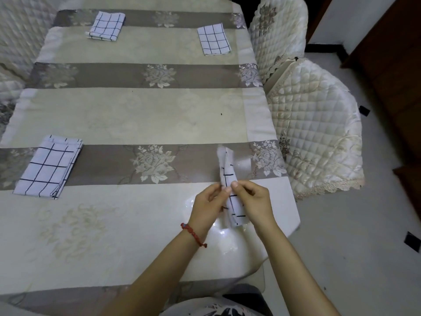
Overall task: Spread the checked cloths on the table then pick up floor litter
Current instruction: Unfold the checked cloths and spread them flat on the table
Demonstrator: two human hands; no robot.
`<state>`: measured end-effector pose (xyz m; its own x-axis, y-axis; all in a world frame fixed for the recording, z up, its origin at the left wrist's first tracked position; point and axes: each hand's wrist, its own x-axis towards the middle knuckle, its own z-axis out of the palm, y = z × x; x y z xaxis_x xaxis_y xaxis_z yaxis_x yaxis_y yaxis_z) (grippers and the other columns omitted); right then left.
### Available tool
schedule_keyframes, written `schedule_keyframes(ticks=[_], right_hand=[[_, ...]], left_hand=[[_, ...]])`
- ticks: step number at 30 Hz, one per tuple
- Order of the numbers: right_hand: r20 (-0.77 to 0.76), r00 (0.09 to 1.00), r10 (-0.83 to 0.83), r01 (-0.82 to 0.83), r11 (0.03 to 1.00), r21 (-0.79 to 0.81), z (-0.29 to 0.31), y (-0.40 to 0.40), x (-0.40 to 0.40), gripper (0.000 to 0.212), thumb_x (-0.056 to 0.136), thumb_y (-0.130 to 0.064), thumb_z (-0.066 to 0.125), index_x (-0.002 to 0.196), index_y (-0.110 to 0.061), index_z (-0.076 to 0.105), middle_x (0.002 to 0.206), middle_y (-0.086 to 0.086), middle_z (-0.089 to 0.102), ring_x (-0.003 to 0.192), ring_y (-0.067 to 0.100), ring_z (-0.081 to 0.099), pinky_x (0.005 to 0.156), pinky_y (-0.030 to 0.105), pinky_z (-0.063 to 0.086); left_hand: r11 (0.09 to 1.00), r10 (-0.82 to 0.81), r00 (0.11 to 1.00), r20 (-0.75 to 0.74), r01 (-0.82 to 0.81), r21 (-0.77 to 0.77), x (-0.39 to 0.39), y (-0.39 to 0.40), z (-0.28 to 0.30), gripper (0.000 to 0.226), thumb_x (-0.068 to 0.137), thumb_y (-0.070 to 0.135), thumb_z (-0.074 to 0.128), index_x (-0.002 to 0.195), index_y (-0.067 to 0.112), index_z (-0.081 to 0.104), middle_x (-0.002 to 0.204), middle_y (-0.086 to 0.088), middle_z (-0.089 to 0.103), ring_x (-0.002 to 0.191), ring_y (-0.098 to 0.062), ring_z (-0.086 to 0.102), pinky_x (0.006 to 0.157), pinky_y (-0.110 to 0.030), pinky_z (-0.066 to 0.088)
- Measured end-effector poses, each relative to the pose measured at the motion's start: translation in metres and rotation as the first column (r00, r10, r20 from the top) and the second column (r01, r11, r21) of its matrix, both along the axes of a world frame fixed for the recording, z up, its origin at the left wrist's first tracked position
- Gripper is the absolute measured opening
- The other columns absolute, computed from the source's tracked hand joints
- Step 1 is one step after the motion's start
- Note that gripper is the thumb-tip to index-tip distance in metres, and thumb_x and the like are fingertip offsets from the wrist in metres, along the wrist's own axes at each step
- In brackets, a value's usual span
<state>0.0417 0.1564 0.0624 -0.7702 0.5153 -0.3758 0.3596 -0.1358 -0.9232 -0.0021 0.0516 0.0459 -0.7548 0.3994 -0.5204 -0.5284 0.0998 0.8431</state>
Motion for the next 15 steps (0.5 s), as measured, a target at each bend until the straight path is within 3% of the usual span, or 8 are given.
schedule_keyframes(ticks=[3, 7, 11, 13, 15], right_hand=[[-0.017, 1.0, 0.002, -0.002, 1.0, 0.018, 0.002, -0.005, 0.004, 0.018, 0.088, -0.011, 0.059, 0.074, -0.017, 0.069, 0.073, -0.004, 0.068, 0.065, -0.002, 0.061, 0.068, 0.015, 0.05], [-0.079, 0.993, -0.088, 0.09, 0.996, 0.026, 0.004, -0.008, 0.009, 0.024, 0.088, -0.01, 0.058, 0.069, -0.022, 0.066, 0.066, -0.009, 0.066, 0.059, -0.006, 0.059, 0.06, 0.009, 0.049], [-0.116, 0.962, -0.247, 0.262, 0.956, 0.136, 0.006, 0.007, 0.015, 0.021, 0.088, -0.011, 0.06, 0.071, -0.023, 0.065, 0.067, -0.011, 0.063, 0.056, -0.014, 0.055, 0.059, 0.0, 0.042], [-0.112, 0.946, -0.304, 0.32, 0.929, 0.184, 0.006, 0.02, 0.02, 0.02, 0.087, -0.012, 0.061, 0.071, -0.023, 0.065, 0.068, -0.008, 0.062, 0.056, -0.012, 0.054, 0.059, 0.003, 0.043], [-0.091, 0.942, -0.322, 0.334, 0.92, 0.205, 0.004, 0.03, 0.023, 0.021, 0.085, -0.012, 0.062, 0.068, -0.023, 0.064, 0.067, -0.005, 0.061, 0.057, -0.006, 0.054, 0.063, 0.014, 0.045]], left_hand=[[0.998, 0.052, 0.998, -0.041, -0.053, -0.021, 0.003, 0.001, 0.003, 0.005, 0.083, 0.022, 0.065, 0.085, 0.02, 0.069, 0.083, 0.003, 0.073, 0.078, -0.013, 0.07, 0.068, -0.023, 0.057], [0.98, 0.164, 0.985, -0.057, -0.169, -0.102, -0.003, -0.009, 0.001, 0.014, 0.086, 0.019, 0.061, 0.08, 0.008, 0.067, 0.075, -0.006, 0.068, 0.072, -0.021, 0.064, 0.072, -0.033, 0.055], [0.935, 0.249, 0.962, -0.115, -0.27, -0.232, -0.025, -0.038, -0.008, 0.03, 0.085, 0.027, 0.062, 0.068, 0.011, 0.043, 0.073, -0.012, 0.044, 0.069, -0.023, 0.042, 0.067, -0.034, 0.037], [0.913, 0.295, 0.947, -0.128, -0.318, -0.254, -0.037, -0.056, -0.011, 0.025, 0.084, 0.029, 0.063, 0.074, 0.012, 0.048, 0.078, -0.011, 0.046, 0.073, -0.022, 0.044, 0.071, -0.034, 0.039], [0.915, 0.304, 0.944, -0.126, -0.327, -0.239, -0.045, -0.071, -0.013, 0.02, 0.084, 0.027, 0.063, 0.076, 0.011, 0.053, 0.079, -0.009, 0.047, 0.074, -0.021, 0.044, 0.071, -0.032, 0.041]])
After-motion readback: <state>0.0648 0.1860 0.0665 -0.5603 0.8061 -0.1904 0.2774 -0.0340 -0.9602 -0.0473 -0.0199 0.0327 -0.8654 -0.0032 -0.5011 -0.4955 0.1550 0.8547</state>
